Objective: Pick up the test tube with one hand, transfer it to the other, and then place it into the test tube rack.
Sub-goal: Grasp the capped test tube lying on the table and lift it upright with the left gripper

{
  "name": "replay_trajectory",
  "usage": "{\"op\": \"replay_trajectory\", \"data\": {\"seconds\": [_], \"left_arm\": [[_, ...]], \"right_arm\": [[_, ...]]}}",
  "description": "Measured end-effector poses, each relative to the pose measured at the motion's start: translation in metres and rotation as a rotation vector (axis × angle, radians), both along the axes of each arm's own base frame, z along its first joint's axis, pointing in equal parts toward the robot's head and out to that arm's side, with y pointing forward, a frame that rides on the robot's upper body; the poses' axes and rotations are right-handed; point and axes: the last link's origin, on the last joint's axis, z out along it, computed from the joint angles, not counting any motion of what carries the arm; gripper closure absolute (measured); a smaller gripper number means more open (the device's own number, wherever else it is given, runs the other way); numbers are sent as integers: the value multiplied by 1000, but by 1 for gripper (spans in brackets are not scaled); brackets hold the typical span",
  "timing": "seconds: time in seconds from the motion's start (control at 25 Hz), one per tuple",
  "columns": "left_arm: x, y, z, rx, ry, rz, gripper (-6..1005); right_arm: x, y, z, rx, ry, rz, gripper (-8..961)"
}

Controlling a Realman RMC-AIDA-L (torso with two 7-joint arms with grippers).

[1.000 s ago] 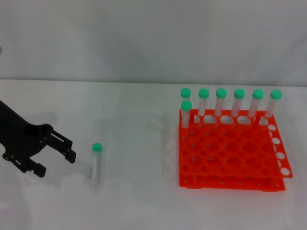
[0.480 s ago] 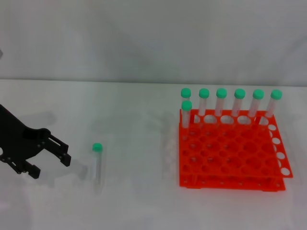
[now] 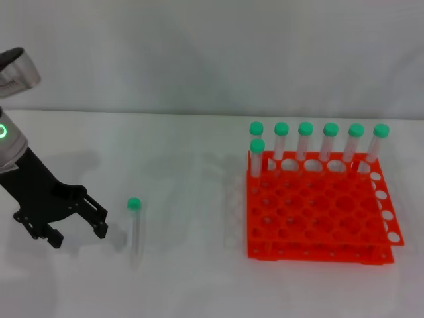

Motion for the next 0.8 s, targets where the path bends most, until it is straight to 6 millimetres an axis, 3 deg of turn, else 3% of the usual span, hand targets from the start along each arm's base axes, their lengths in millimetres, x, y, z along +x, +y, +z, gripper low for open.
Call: {"op": "replay_trajectory", "data": {"seconds": [0.8], "left_arm": [[1, 9, -26, 10, 25, -38, 171]], "right_arm": [[0, -1, -2, -2, 5, -3, 131]]}}
